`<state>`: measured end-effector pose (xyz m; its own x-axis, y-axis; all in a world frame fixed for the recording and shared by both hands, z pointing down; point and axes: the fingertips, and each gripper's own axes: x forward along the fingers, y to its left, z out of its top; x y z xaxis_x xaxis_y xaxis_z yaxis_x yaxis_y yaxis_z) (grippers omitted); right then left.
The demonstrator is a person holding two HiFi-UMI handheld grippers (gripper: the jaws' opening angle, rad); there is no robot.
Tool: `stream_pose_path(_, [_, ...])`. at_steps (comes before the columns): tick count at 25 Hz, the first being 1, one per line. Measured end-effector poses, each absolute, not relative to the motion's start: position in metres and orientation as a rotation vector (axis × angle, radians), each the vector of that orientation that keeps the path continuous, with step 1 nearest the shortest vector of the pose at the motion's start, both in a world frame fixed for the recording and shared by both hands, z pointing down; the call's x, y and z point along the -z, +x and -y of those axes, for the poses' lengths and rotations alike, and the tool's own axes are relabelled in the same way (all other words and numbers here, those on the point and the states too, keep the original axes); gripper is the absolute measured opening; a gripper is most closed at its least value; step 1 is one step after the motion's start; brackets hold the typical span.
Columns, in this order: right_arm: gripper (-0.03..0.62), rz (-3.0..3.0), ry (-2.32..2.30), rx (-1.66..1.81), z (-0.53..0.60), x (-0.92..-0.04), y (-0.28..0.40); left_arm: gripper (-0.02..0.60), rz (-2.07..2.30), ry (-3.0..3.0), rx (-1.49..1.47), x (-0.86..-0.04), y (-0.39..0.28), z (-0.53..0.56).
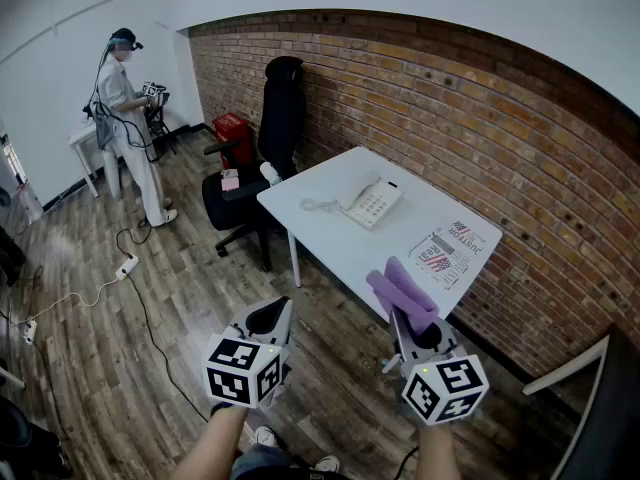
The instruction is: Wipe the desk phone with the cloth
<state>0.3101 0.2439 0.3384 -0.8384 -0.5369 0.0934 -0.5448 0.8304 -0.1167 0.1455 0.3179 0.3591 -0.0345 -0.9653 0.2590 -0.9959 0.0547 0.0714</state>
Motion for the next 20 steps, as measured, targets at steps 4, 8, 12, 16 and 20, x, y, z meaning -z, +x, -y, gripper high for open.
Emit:
stream_pose_path(4, [0.043,2.947,0.886,-0.22,-0.236,-0.342,0.312,0.005,2.087,2.001,-0.192,-0.362,0.149,-0.31])
stream_pose_path(8, [0.044,2.93,0.908,-0.234,-0.225,-0.349,0.311,0.005,2.071,2.007,-0.198,-0.367,0.145,-0.302])
stream_pose_path(12, [0.044,2.92,0.937,-0.245,-0.209,-0.353,0.302,0.005,2.064,2.0,-0.202,-0.372,0.128,-0.288])
stream_pose_path(16, [0.044,2.899,0.974,-0.242,-0.184,-0.358,0.287,0.005,2.041,2.009,-0.201,-0.379,0.106,-0.262])
stream_pose_path(20, [0.044,2.869,1.027,-0.25,-0.152,-0.362,0.26,0.005,1.995,2.04,-0.209,-0.384,0.075,-0.225])
